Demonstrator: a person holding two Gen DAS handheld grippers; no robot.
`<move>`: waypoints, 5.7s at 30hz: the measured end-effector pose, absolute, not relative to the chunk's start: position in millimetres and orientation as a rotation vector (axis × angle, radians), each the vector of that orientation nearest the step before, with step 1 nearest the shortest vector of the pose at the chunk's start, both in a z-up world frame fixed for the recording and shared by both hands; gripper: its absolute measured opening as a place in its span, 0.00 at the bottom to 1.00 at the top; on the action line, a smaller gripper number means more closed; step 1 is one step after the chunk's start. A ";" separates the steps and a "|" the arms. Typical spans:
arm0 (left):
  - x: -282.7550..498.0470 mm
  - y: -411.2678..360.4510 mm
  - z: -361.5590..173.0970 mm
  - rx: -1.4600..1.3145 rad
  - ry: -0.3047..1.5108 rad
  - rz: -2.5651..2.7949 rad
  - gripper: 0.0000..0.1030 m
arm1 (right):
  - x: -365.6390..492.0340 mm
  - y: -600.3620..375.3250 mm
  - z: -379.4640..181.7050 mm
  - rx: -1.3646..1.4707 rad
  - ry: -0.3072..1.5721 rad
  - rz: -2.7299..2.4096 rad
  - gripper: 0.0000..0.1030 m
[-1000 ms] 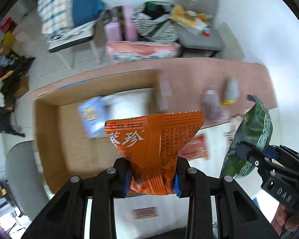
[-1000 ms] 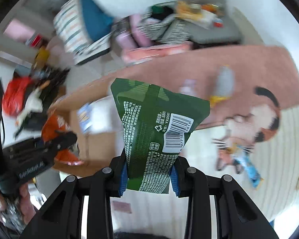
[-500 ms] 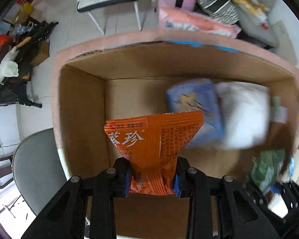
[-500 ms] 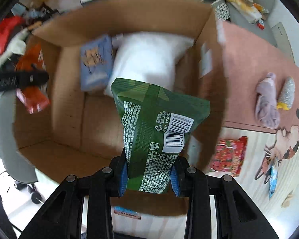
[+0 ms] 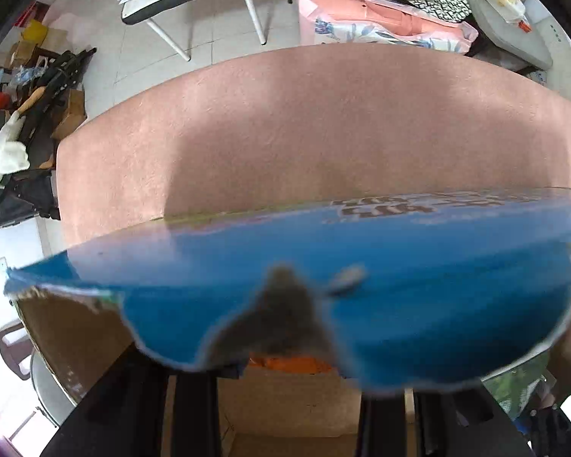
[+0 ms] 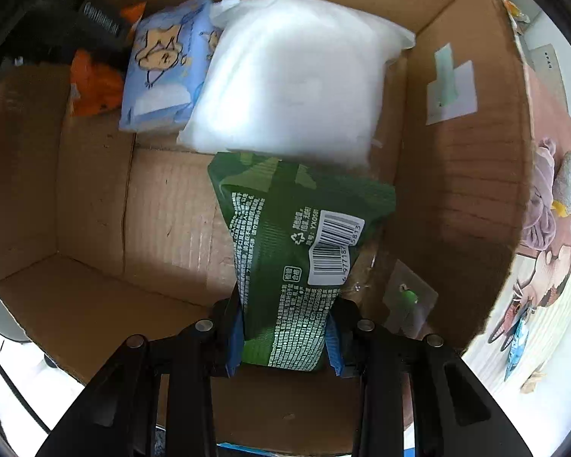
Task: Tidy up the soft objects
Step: 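Carry the orange bag into the box with the left tool while the right places the green bag, then open both tools and lift them out of the box, then grasp the red snack packet with the left tool while the right grasps the silver-yellow sponge, then lower the red packet into the box with the left tool while the right places the sponge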
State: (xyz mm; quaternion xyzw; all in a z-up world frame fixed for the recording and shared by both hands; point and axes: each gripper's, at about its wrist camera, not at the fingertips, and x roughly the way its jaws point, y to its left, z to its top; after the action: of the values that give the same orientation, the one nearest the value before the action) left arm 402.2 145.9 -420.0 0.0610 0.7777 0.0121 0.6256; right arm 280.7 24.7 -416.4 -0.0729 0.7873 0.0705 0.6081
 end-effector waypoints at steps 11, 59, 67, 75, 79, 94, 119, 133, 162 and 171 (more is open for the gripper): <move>401.6 164.3 -387.6 0.030 1.767 0.022 0.68 | 289.3 13.2 -397.9 -0.080 1.824 0.154 0.62; 250.0 -78.8 -201.8 0.507 1.296 -0.332 0.99 | 171.9 -242.6 -247.7 0.263 1.450 -0.132 1.00; 265.9 -212.1 -330.9 0.981 1.488 -0.587 0.99 | 149.4 -375.6 -309.1 0.351 1.554 -0.344 1.00; 261.6 -236.2 -429.6 1.166 1.715 -0.622 0.99 | 157.6 -402.1 -349.5 0.368 1.611 -0.310 1.00; 264.8 -229.9 -448.8 1.138 1.792 -0.585 0.67 | 175.4 -401.0 -352.9 0.348 1.617 -0.276 1.00; 382.8 -150.9 -415.8 0.080 1.832 -0.132 0.43 | 348.6 -399.8 -375.6 0.493 1.564 -0.169 1.00; 355.8 -170.5 -374.2 0.079 1.681 -0.176 0.40 | 362.6 -392.4 -375.4 0.391 1.571 -0.176 0.41; 311.2 46.2 -240.7 -0.083 1.505 -0.144 0.40 | 285.2 -165.8 -256.7 0.321 1.468 0.289 0.41; 306.2 163.3 -389.1 -0.191 1.896 -0.125 0.52 | 278.5 61.5 -392.9 -0.016 1.736 0.327 0.69; 284.8 154.0 -319.1 -0.121 1.748 -0.107 0.62 | 264.7 30.0 -348.3 0.017 1.668 0.262 0.69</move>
State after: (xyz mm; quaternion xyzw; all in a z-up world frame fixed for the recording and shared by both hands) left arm 284.8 154.0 -319.1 -0.0530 0.7662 -0.0470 0.6387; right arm 264.7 30.0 -348.3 0.0075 0.7384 0.1161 0.6643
